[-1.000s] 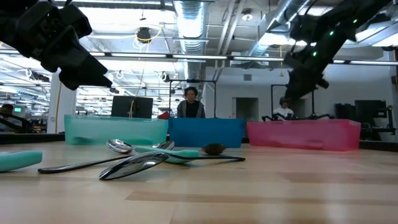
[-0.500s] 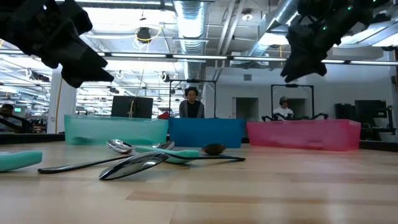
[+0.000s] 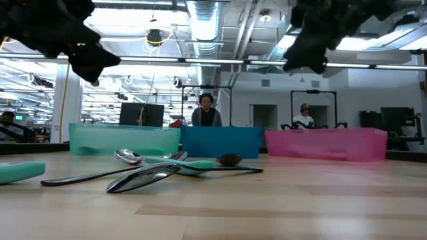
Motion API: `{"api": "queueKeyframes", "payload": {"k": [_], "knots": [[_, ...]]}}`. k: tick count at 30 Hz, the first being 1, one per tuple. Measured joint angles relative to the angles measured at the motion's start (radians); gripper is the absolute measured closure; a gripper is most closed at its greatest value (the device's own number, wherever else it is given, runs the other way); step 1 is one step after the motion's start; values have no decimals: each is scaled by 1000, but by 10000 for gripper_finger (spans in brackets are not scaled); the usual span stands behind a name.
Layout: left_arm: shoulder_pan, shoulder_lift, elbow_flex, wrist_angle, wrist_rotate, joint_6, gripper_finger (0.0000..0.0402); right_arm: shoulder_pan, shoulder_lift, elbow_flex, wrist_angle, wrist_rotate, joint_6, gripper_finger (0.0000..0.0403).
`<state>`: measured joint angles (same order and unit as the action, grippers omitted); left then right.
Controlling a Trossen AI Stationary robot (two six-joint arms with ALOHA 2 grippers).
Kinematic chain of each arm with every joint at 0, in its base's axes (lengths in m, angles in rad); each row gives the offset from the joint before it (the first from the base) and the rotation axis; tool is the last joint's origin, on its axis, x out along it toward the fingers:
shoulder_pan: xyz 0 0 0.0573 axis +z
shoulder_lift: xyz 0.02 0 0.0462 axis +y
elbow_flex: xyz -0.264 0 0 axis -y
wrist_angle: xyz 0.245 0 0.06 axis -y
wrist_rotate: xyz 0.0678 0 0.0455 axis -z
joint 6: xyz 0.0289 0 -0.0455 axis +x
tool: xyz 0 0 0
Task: Sort silverware by color (type)
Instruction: Put the blue spoon into the light blue bin
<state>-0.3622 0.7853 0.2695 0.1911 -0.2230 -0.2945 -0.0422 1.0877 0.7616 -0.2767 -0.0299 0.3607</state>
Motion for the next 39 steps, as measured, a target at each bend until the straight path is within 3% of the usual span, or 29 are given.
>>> {"api": "queueKeyframes", "payload": {"k": [11,19,25,29,33,39], "knots": [[2,5,17,-37,13,171,173,133,186,0,139,6,-1,236],[-52,176,178,-301,58,139,178,154,293,0,192,6,59,236],[-129,378,389,-570,75,-6,179,154,326,0,188,5,111,236],[-181,504,513,-750,159,-169,179,154,326,0,196,5,123,236],[-235,599,580,-823,237,-394,179,160,326,0,211,5,161,236],[-316,686,617,-829,253,-686,179,189,326,0,210,5,156,236]]}}
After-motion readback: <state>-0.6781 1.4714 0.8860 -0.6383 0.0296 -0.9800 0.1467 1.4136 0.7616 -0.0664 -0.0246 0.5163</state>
